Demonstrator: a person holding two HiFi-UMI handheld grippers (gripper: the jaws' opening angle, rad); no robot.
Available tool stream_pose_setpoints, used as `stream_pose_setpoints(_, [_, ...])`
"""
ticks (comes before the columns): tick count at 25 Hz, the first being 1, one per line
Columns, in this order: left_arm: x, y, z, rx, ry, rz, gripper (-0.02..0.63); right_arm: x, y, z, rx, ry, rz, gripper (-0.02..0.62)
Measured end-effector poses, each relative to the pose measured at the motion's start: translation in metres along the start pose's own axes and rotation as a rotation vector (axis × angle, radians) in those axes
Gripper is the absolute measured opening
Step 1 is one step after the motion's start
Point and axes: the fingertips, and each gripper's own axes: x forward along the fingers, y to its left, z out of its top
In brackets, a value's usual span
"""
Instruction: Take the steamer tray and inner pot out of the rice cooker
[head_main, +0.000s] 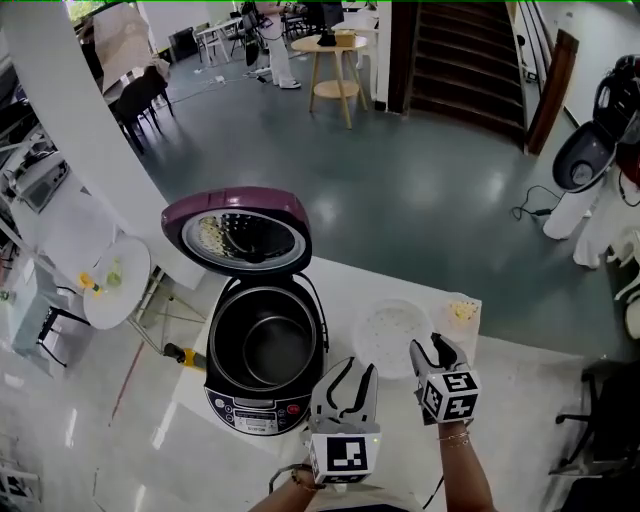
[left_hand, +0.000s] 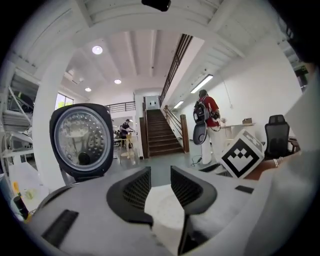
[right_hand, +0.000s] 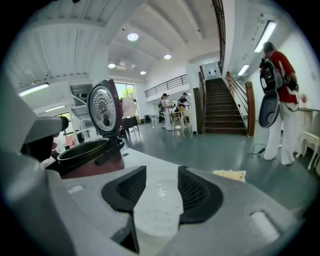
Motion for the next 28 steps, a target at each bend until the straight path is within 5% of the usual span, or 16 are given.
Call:
stream_pose_setpoints(4, [-0.027,0.066,0.017,-0.021,-0.018,0.004,0.124,0.01,0.071,0.022,-0.015,-0.011,0.097,0.209])
stream_pose_setpoints(8, [-0.05,0.143,-0.003,0.123,0.094,0.082,0.124,0.027,0.137,0.039,-0.066,0.0,0.148,0.221])
stream_pose_setpoints(15, [-0.057,0.259,-0.066,0.154,0.335,0.129,0.126,0.059,0.209,0.045,-0.241,0.095,0.142,0.261])
stream_pose_setpoints(21, [-0.049,0.307,-0.117,0.168,0.491,0.08,0.163,0.088,0.245,0.033,-0.342,0.251,0.154,0.307])
stream_pose_setpoints(28, [-0.023,0.32,-0.152,0.187,0.594,-0.034,0.215,0.12,0.246,0.014,-0.444,0.409,0.04,0.336])
